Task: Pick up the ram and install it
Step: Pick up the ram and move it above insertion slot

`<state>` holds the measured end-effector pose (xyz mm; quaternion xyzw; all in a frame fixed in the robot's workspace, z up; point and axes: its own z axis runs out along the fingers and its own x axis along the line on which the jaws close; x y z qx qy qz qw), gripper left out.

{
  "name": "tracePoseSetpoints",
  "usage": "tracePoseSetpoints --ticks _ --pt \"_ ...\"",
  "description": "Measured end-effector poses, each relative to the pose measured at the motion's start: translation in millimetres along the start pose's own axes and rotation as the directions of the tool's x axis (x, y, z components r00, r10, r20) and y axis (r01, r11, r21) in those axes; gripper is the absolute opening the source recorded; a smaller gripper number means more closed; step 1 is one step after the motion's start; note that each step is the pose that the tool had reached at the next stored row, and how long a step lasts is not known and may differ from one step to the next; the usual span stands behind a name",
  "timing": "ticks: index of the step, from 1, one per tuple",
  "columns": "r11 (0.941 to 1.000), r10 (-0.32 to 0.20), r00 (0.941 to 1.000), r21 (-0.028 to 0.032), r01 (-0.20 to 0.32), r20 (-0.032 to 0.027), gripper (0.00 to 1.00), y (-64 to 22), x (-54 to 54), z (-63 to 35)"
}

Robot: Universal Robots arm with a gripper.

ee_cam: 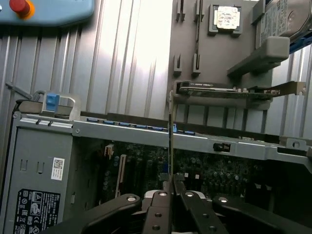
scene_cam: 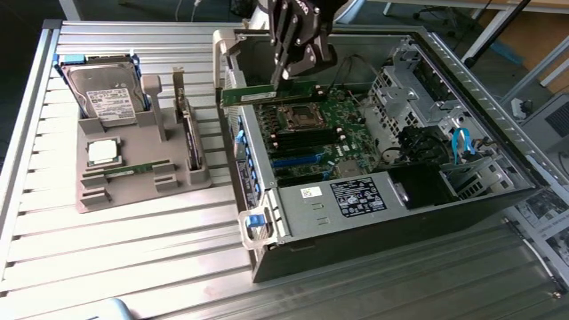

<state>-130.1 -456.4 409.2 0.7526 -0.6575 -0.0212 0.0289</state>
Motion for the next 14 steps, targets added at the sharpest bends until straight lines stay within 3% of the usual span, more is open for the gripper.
tracePoseSetpoints --ticks 14 --pt "1.0000 0.000 1.0000 -0.0083 0.000 0.0011 0.13 -26.5 3.6 -1.9"
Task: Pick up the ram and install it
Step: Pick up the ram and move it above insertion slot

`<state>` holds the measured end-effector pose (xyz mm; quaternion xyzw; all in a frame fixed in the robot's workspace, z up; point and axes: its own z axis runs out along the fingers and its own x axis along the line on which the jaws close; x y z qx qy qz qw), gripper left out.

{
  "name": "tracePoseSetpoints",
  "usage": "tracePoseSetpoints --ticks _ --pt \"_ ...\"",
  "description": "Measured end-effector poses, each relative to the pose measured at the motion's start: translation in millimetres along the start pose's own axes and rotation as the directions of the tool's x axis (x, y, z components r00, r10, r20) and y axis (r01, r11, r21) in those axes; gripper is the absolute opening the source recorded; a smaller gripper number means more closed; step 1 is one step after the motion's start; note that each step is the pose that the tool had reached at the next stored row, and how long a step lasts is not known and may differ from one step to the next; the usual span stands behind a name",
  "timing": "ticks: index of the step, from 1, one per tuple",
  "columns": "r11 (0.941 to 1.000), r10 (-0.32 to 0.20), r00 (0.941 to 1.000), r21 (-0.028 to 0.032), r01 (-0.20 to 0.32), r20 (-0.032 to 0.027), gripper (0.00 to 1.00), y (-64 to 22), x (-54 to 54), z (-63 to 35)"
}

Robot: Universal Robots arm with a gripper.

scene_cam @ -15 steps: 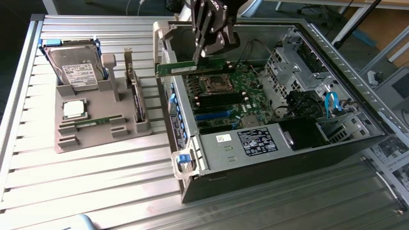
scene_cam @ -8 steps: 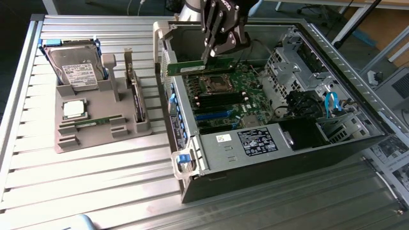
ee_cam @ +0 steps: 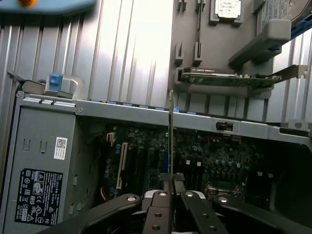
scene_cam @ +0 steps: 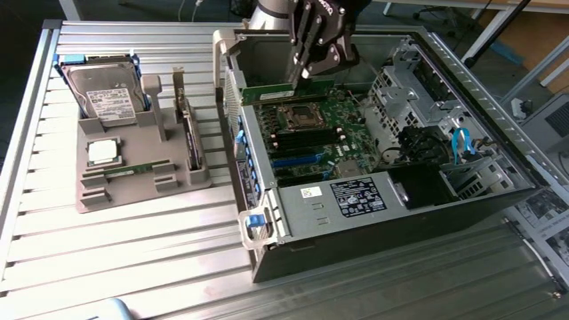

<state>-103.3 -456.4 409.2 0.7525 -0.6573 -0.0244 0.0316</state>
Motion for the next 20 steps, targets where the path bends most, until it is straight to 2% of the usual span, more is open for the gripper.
tracePoseSetpoints --ticks 20 --pt "0.9999 0.000 1.0000 -0.0146 0.000 0.0019 0.13 -44.1 6.0 -3.5"
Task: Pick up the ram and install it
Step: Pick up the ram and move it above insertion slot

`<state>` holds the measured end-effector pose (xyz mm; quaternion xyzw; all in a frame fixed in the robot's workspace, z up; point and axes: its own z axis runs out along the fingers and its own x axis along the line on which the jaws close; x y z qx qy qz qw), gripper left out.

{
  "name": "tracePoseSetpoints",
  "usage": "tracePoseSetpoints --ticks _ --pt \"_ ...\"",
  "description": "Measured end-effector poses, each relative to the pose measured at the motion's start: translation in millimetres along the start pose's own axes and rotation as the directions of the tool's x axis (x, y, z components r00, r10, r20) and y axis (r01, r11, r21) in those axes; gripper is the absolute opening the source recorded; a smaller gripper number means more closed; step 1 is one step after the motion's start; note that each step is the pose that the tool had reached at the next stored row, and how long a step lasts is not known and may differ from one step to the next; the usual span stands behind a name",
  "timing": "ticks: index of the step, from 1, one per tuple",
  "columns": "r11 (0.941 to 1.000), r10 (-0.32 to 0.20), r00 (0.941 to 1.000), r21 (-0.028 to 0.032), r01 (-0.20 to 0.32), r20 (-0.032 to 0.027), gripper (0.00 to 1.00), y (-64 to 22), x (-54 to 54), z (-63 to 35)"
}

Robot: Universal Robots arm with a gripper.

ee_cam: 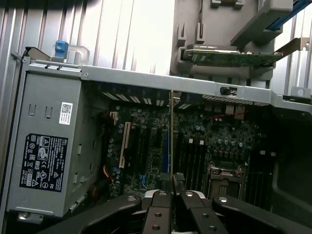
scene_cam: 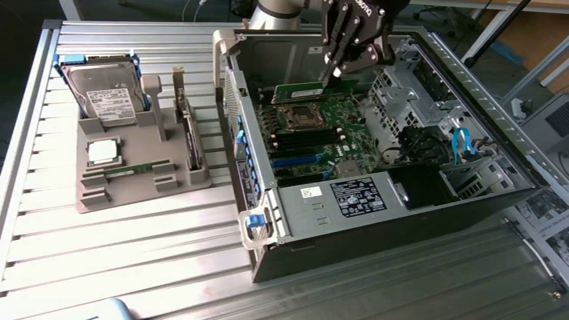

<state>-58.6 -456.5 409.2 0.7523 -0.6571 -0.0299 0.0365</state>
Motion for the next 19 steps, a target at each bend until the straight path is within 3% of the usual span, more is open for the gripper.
tracePoseSetpoints --ticks 19 --pt "0.9999 0.000 1.0000 -0.0108 0.000 0.0015 0.13 -36.0 4.9 -3.4"
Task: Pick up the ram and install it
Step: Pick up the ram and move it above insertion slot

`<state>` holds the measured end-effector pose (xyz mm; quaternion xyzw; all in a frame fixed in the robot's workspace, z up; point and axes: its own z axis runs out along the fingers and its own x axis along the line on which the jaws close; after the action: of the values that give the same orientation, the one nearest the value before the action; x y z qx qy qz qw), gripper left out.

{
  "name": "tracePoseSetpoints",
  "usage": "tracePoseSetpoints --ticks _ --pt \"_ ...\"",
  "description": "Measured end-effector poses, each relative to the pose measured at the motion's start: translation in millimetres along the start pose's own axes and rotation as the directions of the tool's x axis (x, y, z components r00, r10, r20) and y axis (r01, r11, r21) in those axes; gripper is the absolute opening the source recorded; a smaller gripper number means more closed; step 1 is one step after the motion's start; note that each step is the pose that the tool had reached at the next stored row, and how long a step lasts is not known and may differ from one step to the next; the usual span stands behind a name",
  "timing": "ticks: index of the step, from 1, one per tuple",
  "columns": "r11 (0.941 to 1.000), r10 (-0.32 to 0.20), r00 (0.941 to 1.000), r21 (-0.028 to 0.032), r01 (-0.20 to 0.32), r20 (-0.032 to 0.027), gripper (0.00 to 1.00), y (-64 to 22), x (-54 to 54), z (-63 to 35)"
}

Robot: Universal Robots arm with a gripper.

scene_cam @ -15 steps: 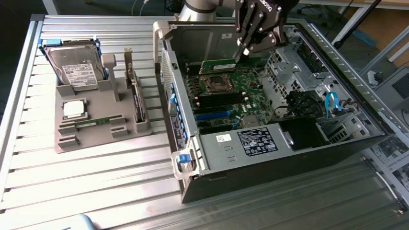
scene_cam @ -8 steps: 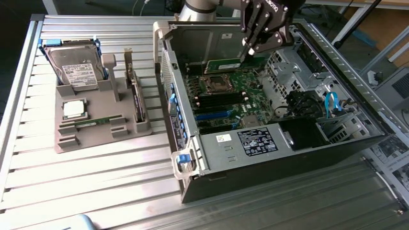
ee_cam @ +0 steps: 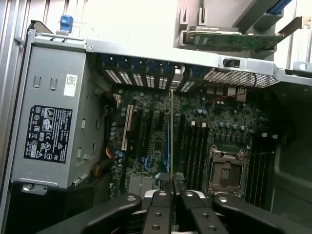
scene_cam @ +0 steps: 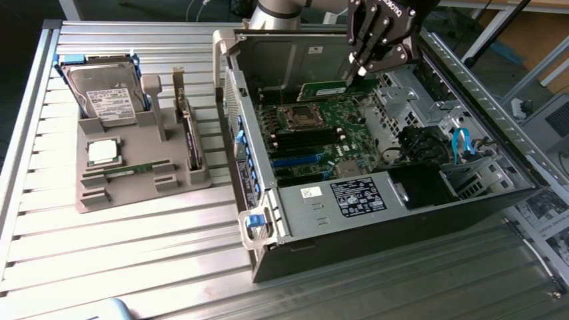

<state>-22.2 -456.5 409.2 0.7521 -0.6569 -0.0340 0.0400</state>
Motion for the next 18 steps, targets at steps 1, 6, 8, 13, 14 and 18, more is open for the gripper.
tracePoseSetpoints --ticks 1,6,8,13,14,18 --pt "1.0000 0.000 1.0000 -0.0005 0.000 0.0000 0.13 -1.6 0.2 -0.2" --pt "1.0000 0.000 1.0000 -0.0040 0.000 0.0005 0.13 -13.1 1.8 -1.4" --pt "1.0000 0.000 1.0000 -0.0050 0.000 0.0006 0.13 -16.6 2.2 -1.7" --pt "1.0000 0.000 1.0000 -0.0079 0.000 0.0010 0.13 -26.1 3.5 -2.7" --pt "1.0000 0.000 1.0000 -0.0084 0.000 0.0010 0.13 -27.6 3.7 -3.0" --pt "0.9999 0.000 1.0000 -0.0111 0.000 0.0015 0.13 -36.6 5.0 -3.8"
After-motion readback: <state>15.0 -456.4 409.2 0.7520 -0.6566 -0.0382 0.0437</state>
